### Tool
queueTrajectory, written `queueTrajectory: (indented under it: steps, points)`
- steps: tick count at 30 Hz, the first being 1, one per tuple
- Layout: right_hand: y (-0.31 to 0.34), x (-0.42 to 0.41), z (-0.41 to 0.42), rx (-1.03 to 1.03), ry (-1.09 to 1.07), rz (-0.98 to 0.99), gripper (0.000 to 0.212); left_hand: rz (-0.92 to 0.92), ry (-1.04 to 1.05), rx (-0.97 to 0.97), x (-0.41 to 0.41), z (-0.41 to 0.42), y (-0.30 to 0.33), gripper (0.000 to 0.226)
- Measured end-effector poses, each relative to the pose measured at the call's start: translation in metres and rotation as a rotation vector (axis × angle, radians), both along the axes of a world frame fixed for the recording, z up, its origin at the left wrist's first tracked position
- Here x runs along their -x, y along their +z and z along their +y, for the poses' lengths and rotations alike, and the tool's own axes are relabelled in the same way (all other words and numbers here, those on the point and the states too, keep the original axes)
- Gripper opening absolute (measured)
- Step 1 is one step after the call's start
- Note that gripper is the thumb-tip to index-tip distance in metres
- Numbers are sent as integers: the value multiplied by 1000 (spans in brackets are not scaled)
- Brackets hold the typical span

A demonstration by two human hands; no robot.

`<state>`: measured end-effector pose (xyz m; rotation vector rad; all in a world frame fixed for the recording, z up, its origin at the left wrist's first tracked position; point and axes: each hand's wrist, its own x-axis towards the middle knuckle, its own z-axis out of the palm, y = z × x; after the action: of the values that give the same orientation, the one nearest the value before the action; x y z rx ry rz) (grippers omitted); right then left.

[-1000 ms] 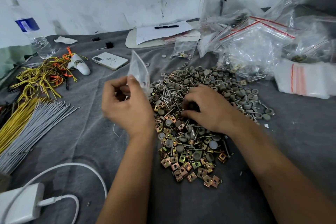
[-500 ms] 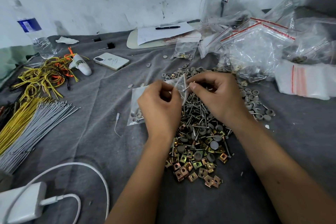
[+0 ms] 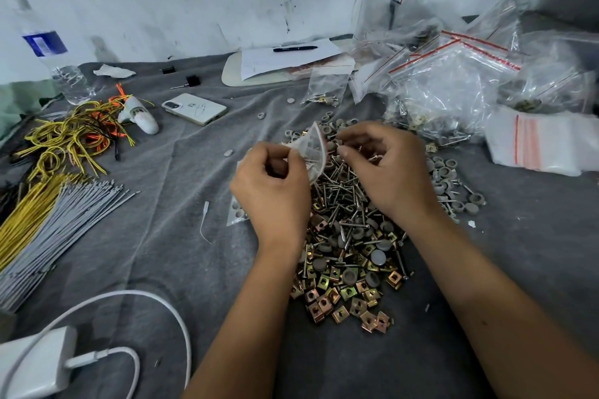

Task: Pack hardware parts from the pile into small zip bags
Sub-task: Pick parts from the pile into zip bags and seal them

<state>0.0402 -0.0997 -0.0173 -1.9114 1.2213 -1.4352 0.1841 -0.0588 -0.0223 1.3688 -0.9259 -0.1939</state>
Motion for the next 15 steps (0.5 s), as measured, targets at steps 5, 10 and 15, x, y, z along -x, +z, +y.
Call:
queueTrajectory:
  steps: [5, 10, 15]
  points:
    - [-2, 6, -2, -68, -29, 460, 23, 181, 78, 51, -9, -1, 4, 22]
    - [0, 0, 2, -153, 85, 789, 47, 209, 100, 71, -12, -1, 6, 24]
    - [-1, -1, 3, -132, 92, 818, 32, 198, 86, 61, -11, -1, 5, 24]
